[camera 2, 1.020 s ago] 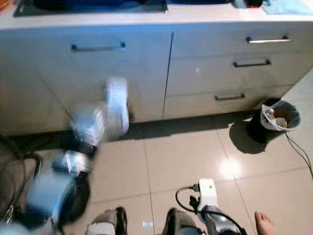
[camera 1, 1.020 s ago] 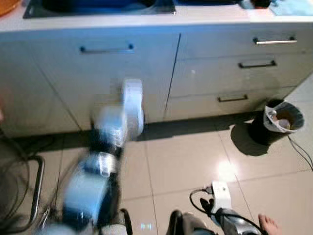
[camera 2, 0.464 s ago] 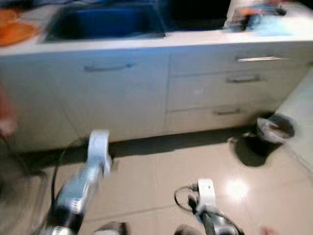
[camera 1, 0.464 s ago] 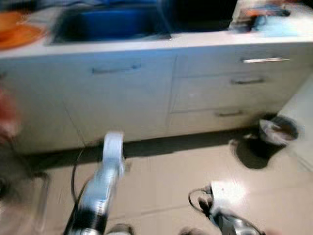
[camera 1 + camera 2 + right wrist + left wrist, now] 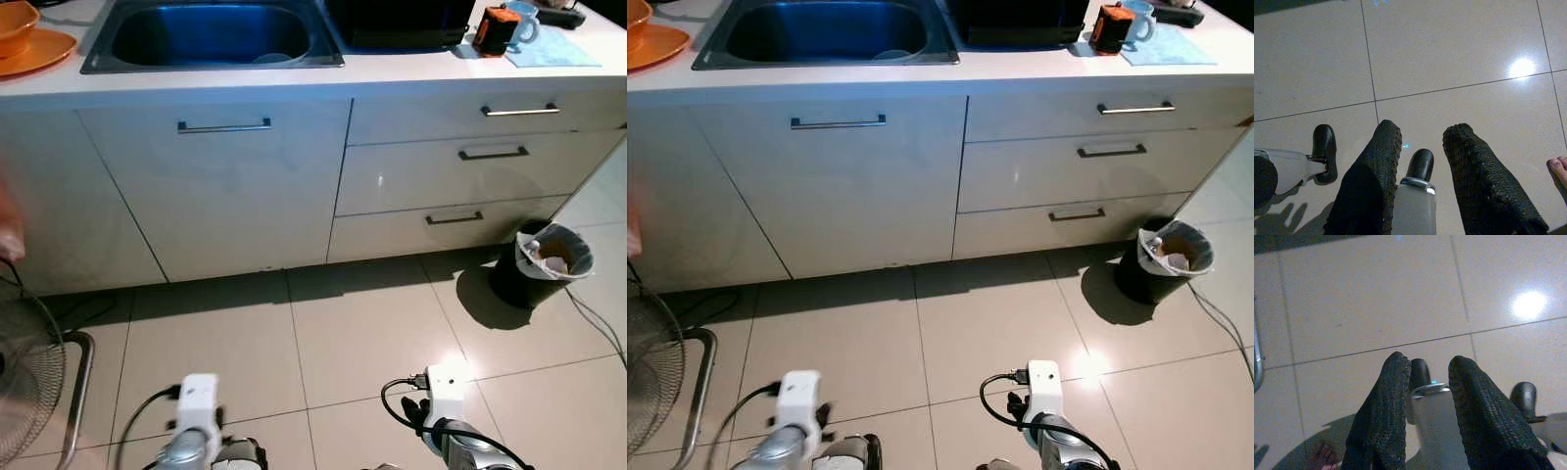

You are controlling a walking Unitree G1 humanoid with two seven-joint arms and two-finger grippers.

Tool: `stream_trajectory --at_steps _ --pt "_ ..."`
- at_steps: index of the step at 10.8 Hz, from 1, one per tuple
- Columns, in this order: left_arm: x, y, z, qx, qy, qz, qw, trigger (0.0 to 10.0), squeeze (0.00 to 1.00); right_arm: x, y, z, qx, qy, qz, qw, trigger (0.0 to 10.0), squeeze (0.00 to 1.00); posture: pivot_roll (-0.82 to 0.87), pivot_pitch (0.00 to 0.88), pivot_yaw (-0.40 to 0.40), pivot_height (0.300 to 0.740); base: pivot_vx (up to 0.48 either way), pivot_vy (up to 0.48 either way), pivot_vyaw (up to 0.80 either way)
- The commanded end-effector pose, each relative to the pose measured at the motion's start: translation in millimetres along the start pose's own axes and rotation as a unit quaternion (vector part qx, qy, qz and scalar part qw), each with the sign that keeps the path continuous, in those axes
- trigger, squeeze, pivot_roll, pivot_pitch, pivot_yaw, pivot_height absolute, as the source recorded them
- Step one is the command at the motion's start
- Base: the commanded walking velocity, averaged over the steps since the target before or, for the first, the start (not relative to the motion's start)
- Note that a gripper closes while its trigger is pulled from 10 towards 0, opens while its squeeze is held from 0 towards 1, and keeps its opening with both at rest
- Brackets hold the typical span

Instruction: Kitchen organization

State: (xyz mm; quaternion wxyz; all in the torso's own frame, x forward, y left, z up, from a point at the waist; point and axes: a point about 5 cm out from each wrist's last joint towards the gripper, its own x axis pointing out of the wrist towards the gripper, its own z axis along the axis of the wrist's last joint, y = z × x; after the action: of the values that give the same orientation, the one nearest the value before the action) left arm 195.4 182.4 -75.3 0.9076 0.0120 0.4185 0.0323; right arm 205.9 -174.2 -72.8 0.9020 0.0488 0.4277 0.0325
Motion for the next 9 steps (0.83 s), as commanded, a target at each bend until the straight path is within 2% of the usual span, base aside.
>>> stream_trajectory --at_steps 1,9 --pt "0.0 -1.3 -0.1 0.005 -0.006 -0.005 1.000 10.0 0.00 -1.4 -4.3 -3.6 0.006 0.005 -0.007 1.000 10.0 0.00 0.05 0.118 -0.042 0.723 0.000 0.000 0.00" --pt "1.7 -7.9 9.4 0.008 -0.043 -0.010 0.999 10.0 0.00 -1.8 -3.8 -5.9 0.008 0.006 -0.006 1.000 10.0 0.00 0.06 0.126 -0.040 0.723 0.000 0.000 0.00"
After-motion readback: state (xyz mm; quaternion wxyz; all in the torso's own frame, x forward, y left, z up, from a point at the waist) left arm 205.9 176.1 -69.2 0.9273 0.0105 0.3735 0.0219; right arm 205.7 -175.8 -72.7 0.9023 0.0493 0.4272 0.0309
